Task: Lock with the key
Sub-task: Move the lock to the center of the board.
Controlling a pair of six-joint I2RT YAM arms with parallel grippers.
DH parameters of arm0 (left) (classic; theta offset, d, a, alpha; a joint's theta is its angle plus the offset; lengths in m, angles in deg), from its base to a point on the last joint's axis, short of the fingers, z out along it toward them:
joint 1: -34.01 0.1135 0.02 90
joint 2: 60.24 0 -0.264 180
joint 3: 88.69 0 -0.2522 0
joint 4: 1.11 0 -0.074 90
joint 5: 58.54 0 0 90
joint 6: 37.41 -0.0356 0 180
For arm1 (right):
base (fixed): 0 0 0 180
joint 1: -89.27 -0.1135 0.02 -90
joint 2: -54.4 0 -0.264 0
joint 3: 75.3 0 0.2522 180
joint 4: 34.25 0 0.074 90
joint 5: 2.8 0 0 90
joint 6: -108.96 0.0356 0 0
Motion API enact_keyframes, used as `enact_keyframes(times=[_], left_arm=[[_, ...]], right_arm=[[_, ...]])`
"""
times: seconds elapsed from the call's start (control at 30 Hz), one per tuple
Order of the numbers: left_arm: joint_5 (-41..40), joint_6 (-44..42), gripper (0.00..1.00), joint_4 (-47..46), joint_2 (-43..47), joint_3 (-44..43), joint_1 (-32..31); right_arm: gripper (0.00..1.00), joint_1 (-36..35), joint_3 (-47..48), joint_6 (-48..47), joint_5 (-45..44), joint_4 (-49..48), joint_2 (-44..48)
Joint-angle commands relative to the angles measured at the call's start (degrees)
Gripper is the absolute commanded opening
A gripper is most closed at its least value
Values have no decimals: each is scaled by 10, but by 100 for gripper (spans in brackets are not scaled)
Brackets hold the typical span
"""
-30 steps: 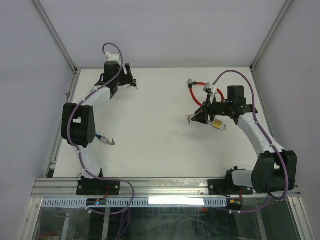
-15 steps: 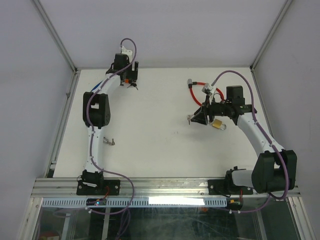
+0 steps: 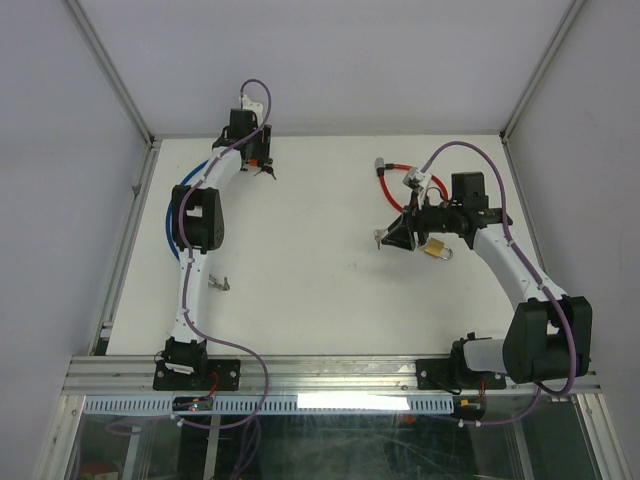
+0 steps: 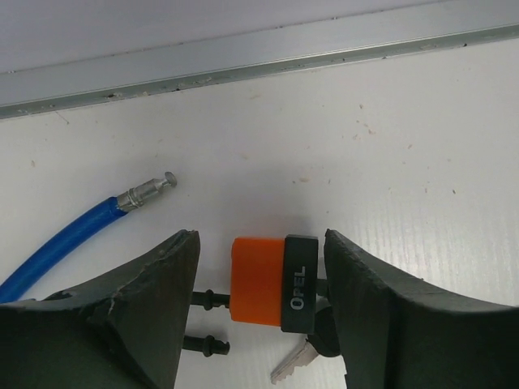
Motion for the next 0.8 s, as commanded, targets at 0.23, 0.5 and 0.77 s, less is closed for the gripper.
enact_keyframes(times=[0.23,0.5,0.77], left_arm=[[32,35,46,9,2,-21,6],[63,80,26,-6,94,103,6],[58,171,26,-94,218,322,-27]], right_arm=[[52,-3,26,-15,9,-3,3],[52,-4,26,-14,12,-3,2],[52,-4,24,-13,16,-5,3]])
